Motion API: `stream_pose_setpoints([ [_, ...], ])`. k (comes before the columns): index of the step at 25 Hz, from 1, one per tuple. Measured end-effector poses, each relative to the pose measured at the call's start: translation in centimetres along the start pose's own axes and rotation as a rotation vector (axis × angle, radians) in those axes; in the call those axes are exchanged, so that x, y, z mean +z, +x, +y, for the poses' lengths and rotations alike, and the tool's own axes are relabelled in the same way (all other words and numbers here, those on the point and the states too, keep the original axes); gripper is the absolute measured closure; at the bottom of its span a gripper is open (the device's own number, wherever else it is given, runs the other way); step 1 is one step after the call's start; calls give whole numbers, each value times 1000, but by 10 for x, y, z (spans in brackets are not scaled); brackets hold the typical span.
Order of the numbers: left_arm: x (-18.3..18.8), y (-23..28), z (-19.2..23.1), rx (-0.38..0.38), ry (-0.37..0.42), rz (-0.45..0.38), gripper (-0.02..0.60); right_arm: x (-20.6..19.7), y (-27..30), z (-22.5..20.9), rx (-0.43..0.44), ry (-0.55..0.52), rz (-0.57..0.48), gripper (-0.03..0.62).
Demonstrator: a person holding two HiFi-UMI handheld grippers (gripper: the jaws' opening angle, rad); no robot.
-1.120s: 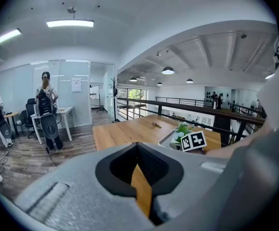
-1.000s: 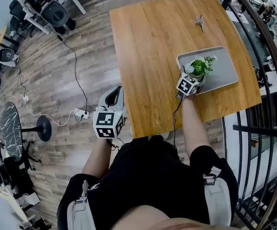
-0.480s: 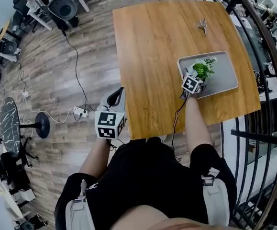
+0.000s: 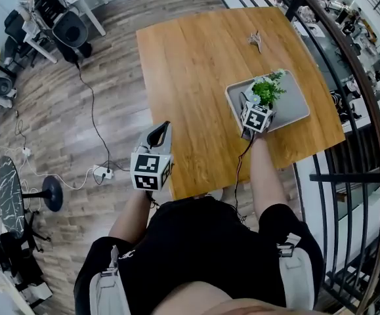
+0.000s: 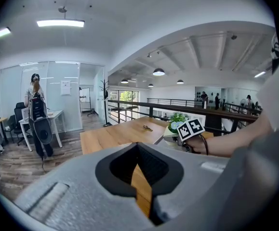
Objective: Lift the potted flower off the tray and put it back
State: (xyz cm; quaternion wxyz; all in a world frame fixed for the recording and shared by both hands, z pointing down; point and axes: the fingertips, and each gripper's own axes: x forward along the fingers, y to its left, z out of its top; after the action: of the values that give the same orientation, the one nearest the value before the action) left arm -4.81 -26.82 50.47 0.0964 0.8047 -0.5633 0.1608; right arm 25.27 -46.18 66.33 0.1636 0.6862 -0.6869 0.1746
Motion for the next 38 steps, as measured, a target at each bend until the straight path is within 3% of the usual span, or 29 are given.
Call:
stream_pose_setpoints([
  [10, 24, 15, -23, -89, -9, -78, 569, 99, -100, -2, 29, -83, -217, 52],
  [15, 33, 20, -35, -140, -21, -113, 569, 127, -165, 1, 26, -107, -295, 52],
  [20, 38, 18, -49, -196, -17, -126, 569, 125, -219, 4, -16, -80, -351, 52],
  [25, 51, 14, -59, -254, 21, -149, 569, 94, -255, 13, -51, -51, -340, 52],
  [30, 59, 11, -62, -277, 28, -174, 569, 76, -277, 20, -41, -49, -311, 51],
  [38, 61, 13, -68, -307, 24, -178, 569, 87, -284, 19, -67, -47, -339, 51],
])
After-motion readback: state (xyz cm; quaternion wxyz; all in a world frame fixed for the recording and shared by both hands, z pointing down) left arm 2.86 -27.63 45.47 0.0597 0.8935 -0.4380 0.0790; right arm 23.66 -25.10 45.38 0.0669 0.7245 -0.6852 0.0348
